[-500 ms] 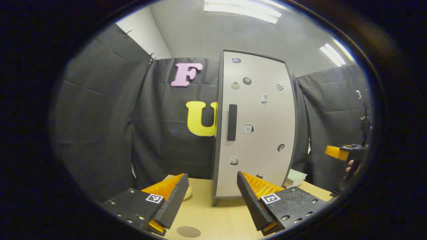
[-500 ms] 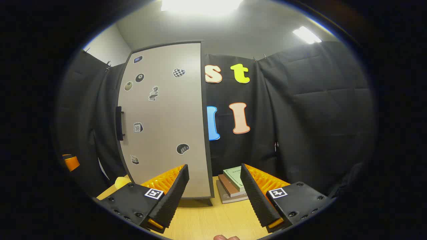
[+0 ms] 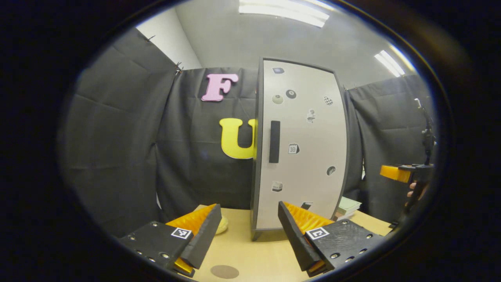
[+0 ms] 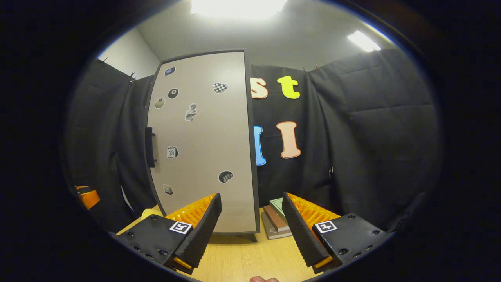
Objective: Open the cabinet door with the right hand, grasp the bottle in the cabinet with the left hand and place it on the coaster, then close the cabinet door with the right hand.
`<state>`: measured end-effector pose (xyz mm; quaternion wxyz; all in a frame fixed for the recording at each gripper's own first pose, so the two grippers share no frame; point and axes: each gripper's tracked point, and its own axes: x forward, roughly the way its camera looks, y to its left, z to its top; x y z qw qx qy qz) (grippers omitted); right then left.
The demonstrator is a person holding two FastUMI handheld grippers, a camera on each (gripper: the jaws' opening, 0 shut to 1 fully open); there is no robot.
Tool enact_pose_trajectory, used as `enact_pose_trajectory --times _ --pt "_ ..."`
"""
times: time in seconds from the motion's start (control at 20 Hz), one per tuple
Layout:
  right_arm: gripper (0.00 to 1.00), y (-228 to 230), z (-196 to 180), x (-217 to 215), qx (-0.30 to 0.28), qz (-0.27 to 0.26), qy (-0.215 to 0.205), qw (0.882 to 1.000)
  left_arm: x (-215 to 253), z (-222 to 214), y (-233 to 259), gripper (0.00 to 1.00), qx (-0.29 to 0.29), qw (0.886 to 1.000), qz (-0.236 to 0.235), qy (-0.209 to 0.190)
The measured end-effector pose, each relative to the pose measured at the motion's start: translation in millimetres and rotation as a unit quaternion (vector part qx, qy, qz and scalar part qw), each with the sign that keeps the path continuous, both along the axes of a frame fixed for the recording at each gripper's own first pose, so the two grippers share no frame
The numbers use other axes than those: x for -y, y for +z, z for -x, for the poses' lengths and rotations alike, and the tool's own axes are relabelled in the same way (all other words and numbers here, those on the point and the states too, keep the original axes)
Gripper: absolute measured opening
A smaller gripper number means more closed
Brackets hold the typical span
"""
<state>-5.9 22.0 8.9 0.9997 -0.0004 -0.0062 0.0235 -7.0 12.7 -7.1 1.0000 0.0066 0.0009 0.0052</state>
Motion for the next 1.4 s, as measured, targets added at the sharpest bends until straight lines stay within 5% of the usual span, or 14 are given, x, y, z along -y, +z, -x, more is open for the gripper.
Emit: enact_pose_trajectory --times 0.8,1.4 --pt "0.98 19.5 -12.5 -41.9 0.0 0.015 0.058 0.998 -16.7 27.4 -31.2 0.87 -0.019 0.999 0.0 0.039" --pt "0.94 87.3 -48.9 -168.7 0.046 0.047 0.167 0.984 -59.4 56.5 -45.7 0.9 -0.026 0.995 0.019 0.093"
